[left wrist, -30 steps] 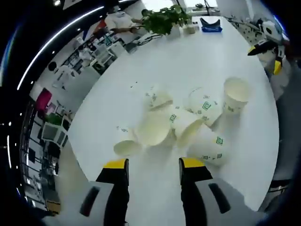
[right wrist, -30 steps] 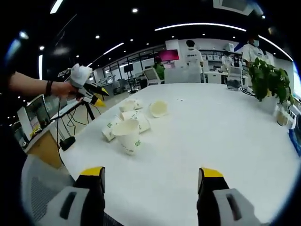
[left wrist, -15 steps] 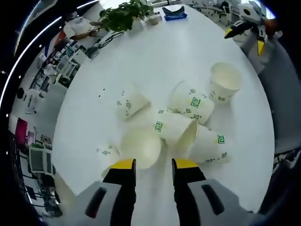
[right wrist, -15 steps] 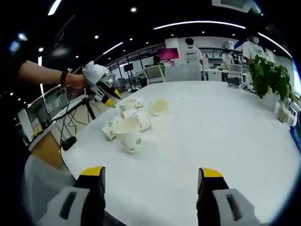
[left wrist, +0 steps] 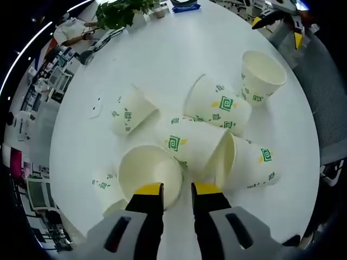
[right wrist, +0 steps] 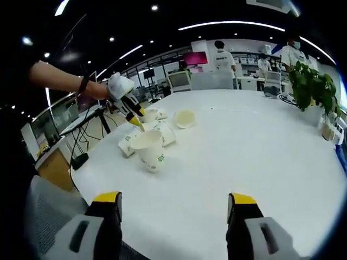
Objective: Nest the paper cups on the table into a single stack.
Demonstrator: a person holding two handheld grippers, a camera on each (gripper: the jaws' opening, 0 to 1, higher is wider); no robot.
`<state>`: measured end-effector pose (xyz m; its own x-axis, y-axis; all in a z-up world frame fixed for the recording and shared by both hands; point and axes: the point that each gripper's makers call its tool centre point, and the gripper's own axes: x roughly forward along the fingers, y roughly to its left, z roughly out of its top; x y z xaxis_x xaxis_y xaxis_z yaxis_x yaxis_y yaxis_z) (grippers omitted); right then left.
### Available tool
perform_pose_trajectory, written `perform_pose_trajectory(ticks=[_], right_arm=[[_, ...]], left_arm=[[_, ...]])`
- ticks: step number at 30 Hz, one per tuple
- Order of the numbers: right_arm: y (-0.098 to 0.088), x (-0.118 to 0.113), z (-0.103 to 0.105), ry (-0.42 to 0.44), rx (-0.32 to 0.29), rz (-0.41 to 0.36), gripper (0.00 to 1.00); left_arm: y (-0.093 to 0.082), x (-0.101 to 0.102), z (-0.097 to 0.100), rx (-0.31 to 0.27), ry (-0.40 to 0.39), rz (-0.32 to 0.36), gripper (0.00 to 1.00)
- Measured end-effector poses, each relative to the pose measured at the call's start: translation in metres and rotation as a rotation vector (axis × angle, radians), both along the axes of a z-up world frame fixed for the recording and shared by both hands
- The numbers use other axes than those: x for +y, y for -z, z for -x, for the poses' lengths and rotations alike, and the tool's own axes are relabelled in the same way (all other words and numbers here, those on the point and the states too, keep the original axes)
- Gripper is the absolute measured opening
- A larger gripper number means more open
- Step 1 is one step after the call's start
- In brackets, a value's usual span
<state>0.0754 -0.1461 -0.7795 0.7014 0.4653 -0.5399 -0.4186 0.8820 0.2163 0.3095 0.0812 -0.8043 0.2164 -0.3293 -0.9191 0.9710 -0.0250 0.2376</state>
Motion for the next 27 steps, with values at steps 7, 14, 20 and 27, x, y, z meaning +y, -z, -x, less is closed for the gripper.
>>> perform_pose_trajectory(ticks=[7, 14, 20, 27], right_arm=[[0.001, 0.0, 0.001, -0.001, 0.009, 0.003, 0.79], [0.002, 0.0, 0.001, 0.0, 0.014, 0.004, 0.78], [0.002, 0.002, 0.002, -0.007, 0.014, 0.005, 0.78], [0.001, 0.007, 0.003, -0.028, 0.007, 0.007, 0.78]], left_arm=[[0.018, 0.005, -0.006, 0.024, -0.037, -0.001, 0.1], [0.019, 0.011, -0.011, 0.028, -0.077, 0.016, 0.0], [0.018, 0.023, -0.009, 0.021, -0.118, 0.021, 0.0], [0.008, 0.031, 0.002, -0.004, -0.154, 0.046, 0.0]])
